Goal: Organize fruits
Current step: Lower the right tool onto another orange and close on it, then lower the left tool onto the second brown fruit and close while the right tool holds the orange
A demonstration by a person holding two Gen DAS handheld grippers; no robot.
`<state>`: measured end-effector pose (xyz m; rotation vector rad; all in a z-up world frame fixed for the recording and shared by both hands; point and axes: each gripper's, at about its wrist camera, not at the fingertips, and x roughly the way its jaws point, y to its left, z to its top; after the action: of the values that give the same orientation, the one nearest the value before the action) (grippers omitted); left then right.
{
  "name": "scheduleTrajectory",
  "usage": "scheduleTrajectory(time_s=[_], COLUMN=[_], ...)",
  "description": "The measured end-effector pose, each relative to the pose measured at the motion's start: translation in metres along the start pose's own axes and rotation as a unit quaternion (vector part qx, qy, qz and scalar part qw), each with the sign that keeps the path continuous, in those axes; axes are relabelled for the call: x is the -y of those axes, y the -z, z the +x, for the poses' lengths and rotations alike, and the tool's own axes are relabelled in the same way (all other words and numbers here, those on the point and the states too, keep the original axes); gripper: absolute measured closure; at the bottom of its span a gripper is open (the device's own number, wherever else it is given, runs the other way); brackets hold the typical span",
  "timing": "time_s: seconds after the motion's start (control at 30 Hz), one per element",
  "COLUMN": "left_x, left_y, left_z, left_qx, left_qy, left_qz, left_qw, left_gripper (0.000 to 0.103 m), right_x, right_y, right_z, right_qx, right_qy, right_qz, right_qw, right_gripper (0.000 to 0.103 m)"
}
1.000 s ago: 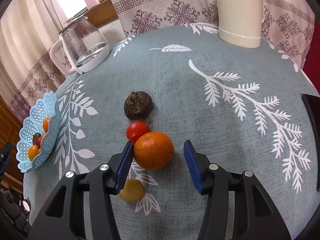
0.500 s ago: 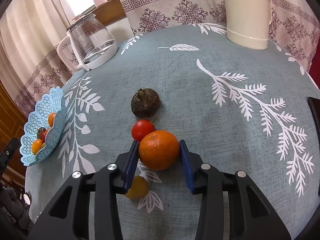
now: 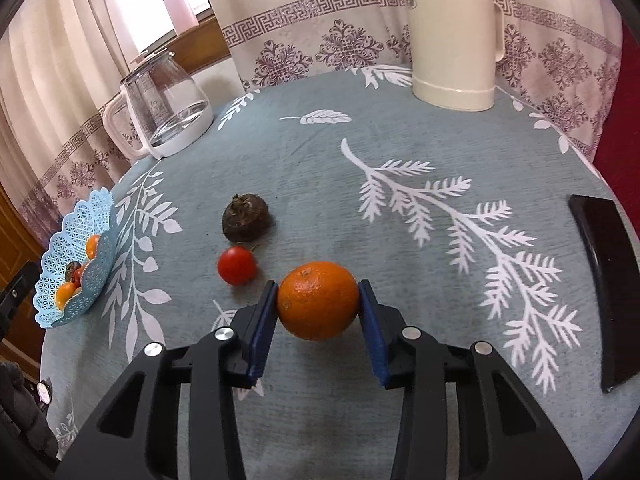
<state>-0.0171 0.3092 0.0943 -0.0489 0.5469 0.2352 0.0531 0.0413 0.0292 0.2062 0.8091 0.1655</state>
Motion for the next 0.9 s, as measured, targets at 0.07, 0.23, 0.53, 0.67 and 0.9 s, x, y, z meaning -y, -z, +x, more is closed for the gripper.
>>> scheduleTrajectory(time_s=[0.07, 0.23, 0.53, 0.67, 0.9], left_x=[0.012, 0.046, 0.098, 0.121, 0.147], left_y=[-0.002, -0.007, -0.014, -0.016, -0.014], left_z=[0.001, 0.004, 0.030, 0.047, 0.088], left_qx=[0.000, 0.000, -0.028, -0.044, -0.100], left_qy=[0.007, 0.037, 0.083, 0.109, 0.154], left_qz=[0.011, 0.040, 0.070, 0.088, 0.090], left_qw=[0.9999, 0.9985, 0.9936, 0.9892, 0.9788], left_gripper=[0.014, 0.014, 0.014, 0.014, 0.014], right_x=[0.003, 0.010, 0.022, 0.023, 0.024], right_y=[0.000, 0.001, 0.004, 0.007, 0.008], right_z=[-0.002, -0.004, 0.000, -0.001, -0.001], right_qx=[0.005, 0.014, 0.013, 0.017, 0.018], right_qy=[0.002, 0.003, -0.015, -0.017, -0.022], right_qz=[-0.001, 0.005, 0.029, 0.030, 0.034], right_qw=[1.000, 1.000, 0.999, 0.999, 0.999], right_gripper=[0.062, 0.062, 0.062, 0.062, 0.063])
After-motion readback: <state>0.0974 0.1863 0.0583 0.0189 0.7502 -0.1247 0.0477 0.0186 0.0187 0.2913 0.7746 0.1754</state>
